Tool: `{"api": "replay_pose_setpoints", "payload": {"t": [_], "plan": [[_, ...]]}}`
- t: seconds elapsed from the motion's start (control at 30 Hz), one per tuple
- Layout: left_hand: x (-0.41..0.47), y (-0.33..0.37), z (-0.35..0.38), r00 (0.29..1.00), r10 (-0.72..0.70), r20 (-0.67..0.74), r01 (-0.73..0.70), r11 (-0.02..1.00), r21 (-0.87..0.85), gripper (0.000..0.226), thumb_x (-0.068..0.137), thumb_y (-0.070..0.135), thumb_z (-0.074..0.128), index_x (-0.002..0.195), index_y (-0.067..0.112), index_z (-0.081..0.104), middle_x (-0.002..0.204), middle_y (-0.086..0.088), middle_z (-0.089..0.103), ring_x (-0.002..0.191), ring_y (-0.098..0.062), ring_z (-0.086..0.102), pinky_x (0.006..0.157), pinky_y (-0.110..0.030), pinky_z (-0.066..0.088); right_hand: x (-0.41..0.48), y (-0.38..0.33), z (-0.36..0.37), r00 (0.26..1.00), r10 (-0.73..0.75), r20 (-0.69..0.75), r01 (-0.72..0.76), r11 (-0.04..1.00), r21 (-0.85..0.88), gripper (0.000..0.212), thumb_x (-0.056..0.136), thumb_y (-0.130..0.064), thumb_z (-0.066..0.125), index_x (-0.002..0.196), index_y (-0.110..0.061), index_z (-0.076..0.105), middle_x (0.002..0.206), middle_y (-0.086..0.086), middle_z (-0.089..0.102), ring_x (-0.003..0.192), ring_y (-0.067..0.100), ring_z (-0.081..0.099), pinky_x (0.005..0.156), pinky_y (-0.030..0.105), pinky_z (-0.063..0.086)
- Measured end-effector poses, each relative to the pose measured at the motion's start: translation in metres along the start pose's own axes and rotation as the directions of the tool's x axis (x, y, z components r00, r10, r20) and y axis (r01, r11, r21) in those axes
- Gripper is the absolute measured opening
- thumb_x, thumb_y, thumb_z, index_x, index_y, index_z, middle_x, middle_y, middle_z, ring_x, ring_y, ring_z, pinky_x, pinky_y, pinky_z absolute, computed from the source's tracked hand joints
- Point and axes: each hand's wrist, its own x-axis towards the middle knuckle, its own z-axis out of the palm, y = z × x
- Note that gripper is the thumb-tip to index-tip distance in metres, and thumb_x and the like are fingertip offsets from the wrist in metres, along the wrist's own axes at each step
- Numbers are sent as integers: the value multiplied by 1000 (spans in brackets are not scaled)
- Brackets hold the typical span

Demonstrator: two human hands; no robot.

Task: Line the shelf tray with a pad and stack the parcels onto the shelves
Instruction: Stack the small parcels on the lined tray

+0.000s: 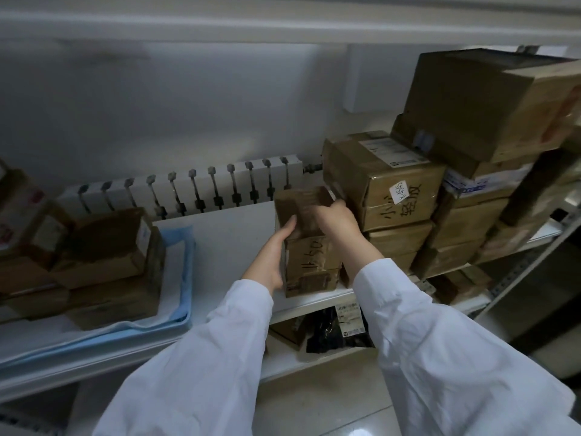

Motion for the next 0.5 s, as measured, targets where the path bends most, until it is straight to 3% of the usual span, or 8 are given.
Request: {"api": "replay_pose_setpoints", "payload": {"t": [0.1,0.17,0.3,0.43,0.5], "plan": [[11,-1,-6,994,-5,109,8,999,-35,51,86,57,51,109,12,62,83,-10,74,81,-29,60,64,-36,42,3,4,-2,999,-34,28,30,992,123,61,90,-29,54,143,-9,30,130,13,53,111,27,54,92,36,43],[16,-1,-8,992,23,122,-17,998,-53,45,87,57,50,95,15,64,69,-6,73,74,-26,62,58,-34,41,5,5,-1,996,-91,2,89,986,142,60,88,-30,55,141,-10,34,130,11,54,111,26,55,94,36,46],[20,8,-11,989,145,-13,-146,986,-86,37,87,49,54,106,19,61,90,-6,69,79,-22,57,62,-33,35,6,-3,4,983,-179,-40,184,951,248,48,89,-37,54,131,-15,46,122,8,58,111,27,56,99,46,45],[34,14,-32,974,198,-112,-218,954,-204,43,81,51,58,113,23,59,104,-9,68,94,-27,57,65,-35,35,11,-10,10,997,-66,42,36,864,502,36,96,-41,41,113,-12,55,117,9,59,109,28,56,101,46,44],[39,13,-40,976,188,-109,-212,935,-283,46,80,51,58,116,23,57,107,-10,67,96,-28,57,66,-35,39,17,-4,13,996,12,87,-51,885,462,35,101,-34,32,120,-11,51,119,11,57,112,28,54,103,42,42]]}}
